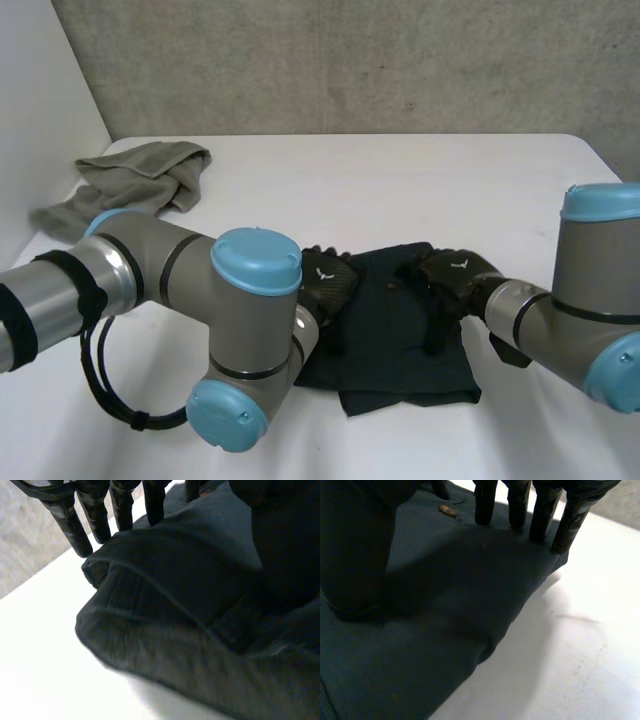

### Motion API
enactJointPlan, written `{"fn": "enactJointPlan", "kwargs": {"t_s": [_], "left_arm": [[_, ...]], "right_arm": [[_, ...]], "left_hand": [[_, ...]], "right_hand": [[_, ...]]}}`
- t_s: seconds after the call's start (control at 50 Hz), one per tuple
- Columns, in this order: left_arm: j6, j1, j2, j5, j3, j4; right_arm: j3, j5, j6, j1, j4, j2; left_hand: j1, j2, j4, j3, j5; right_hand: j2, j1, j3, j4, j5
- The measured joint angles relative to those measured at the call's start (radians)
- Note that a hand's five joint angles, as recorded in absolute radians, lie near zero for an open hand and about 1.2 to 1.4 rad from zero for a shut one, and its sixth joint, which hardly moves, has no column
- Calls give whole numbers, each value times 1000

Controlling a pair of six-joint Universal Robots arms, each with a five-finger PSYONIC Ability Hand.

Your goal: Fold the laundry.

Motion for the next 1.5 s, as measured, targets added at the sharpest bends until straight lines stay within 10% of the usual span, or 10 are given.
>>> {"fn": "enactJointPlan", "kwargs": {"t_s": [0.44,0.7,0.98,1.5], "left_arm": [[60,7,165,-21,-8,-26],[-97,71,360,288,14,-34],[-140,87,353,403,46,-120],[-143,88,348,391,32,-114]], "right_arm": [[113,38,-34,-61,-126,-182],[317,44,186,-264,-94,-416],[504,-129,240,-286,-114,-338],[368,-96,322,-110,-244,-119]], "left_hand": [[-30,-45,0,0,0],[-30,-45,0,0,0],[-30,-45,0,0,0],[-29,-45,0,0,0]], "right_hand": [[0,-52,-14,-3,0],[0,-52,-14,-3,0],[0,-52,-14,-3,0],[0,-48,-12,-3,0]]}}
